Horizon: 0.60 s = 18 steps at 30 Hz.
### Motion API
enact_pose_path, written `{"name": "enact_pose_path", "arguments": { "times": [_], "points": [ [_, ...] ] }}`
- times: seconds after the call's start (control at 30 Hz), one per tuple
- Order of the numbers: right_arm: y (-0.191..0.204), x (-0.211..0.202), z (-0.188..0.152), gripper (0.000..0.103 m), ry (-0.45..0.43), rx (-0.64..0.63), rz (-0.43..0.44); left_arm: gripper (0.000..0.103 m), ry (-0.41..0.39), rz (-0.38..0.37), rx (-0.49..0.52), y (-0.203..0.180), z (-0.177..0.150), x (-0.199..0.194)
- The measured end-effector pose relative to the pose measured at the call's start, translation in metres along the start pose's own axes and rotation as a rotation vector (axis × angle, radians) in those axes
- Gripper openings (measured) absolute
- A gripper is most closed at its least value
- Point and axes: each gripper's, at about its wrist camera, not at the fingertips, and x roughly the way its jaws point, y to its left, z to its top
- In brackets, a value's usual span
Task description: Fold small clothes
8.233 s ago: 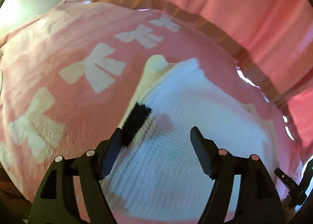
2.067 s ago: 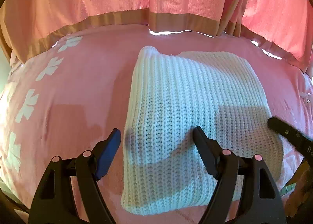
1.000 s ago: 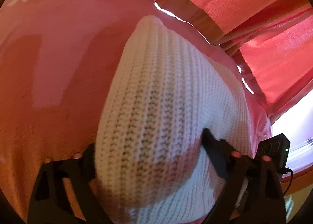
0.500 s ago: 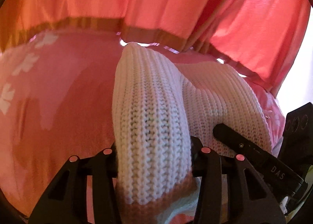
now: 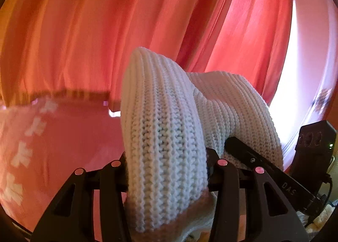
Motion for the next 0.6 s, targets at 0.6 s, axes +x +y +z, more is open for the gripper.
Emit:
{"name": "enact_pose_path", "arguments": {
  "times": [0.6],
  "points": [
    [0.042, 0.183, 0.006, 0.049, 0.141, -0.108, 0.124, 0.051, -0.165, 0.079, -0.092, 0.168, 0.034, 0.006]
  ]
}}
